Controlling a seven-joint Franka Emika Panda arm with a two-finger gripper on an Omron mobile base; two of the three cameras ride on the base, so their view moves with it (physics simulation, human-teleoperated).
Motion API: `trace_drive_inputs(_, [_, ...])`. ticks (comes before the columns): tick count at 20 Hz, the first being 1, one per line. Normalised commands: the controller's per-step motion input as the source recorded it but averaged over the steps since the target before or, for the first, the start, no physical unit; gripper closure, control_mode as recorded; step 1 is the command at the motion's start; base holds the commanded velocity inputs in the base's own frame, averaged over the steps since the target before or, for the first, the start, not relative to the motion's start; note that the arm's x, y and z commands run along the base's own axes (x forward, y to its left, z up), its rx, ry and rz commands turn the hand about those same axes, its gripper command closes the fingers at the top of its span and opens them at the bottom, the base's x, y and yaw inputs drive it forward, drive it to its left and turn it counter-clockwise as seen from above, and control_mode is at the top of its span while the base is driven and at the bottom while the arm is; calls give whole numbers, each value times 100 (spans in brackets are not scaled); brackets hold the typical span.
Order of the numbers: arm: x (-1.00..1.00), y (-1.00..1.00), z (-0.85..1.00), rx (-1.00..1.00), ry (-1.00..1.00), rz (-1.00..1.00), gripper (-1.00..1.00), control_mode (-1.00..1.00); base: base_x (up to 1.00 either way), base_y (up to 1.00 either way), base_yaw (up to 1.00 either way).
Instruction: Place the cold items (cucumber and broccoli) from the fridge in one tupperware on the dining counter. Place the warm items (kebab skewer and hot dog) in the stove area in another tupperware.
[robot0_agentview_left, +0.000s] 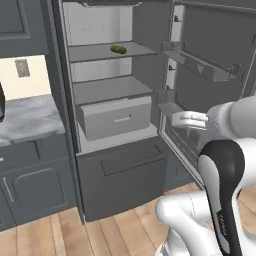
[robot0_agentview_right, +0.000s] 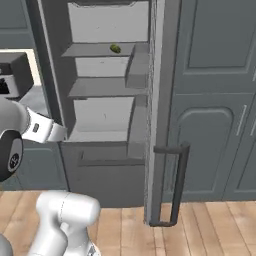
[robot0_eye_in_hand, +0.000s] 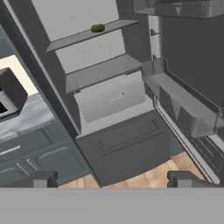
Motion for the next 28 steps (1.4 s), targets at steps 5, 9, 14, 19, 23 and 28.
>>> trace_drive_inputs(5, [0,0,0,0,0,0,-100,100,52,58,-29])
trace_drive_inputs(9, [0,0,0,0,0,0,-100,100,58,50,-26])
trace_drive_inputs(14, [0,0,0,0,0,0,-100,100,71,40,-31])
trace_drive_inputs(19, [0,0,0,0,0,0,-100,100,65,40,-32])
trace_drive_inputs(23, [0,0,0,0,0,0,-100,100,10,7,-3])
trace_drive_inputs(28, [0,0,0,0,0,0,-100,100,59,1,17])
